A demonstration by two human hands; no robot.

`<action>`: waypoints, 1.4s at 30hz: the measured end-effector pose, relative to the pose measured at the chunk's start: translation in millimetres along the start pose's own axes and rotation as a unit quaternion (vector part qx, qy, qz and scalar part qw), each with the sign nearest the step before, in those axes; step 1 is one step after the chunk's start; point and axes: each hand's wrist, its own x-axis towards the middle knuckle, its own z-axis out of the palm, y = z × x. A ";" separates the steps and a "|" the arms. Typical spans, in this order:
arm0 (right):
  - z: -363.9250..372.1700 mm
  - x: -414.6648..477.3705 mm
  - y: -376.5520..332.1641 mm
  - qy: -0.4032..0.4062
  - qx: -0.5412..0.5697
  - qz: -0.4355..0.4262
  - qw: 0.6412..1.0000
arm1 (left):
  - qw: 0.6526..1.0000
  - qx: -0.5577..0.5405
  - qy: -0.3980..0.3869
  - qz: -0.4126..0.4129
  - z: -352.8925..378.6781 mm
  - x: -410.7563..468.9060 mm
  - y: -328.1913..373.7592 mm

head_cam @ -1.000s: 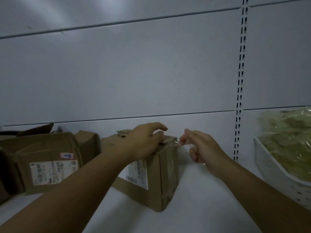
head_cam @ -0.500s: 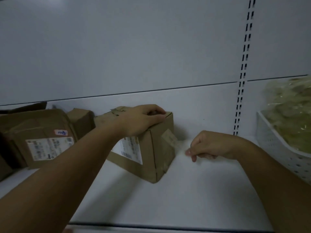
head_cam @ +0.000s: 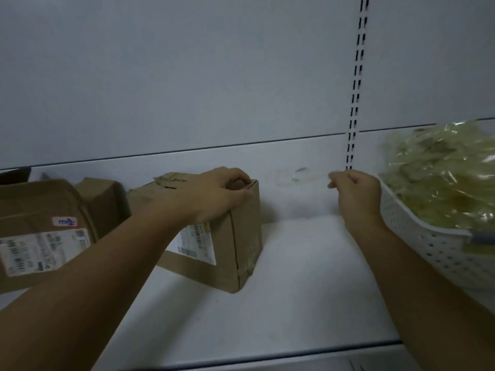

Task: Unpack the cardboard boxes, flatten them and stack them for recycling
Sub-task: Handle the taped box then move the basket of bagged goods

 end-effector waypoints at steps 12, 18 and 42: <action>-20.2 -24.5 -100.5 -0.212 -0.062 -0.116 0.968 | 0.926 -0.240 -0.002 0.293 -39.7 4.6 55.9; -64.4 -25.3 -138.8 -0.192 -0.088 -0.068 0.975 | 0.886 -0.369 0.077 0.269 -33.1 28.6 93.0; -248.5 70.0 -121.9 -0.261 0.197 -0.011 0.945 | 0.781 -0.585 0.032 0.215 22.1 110.0 223.3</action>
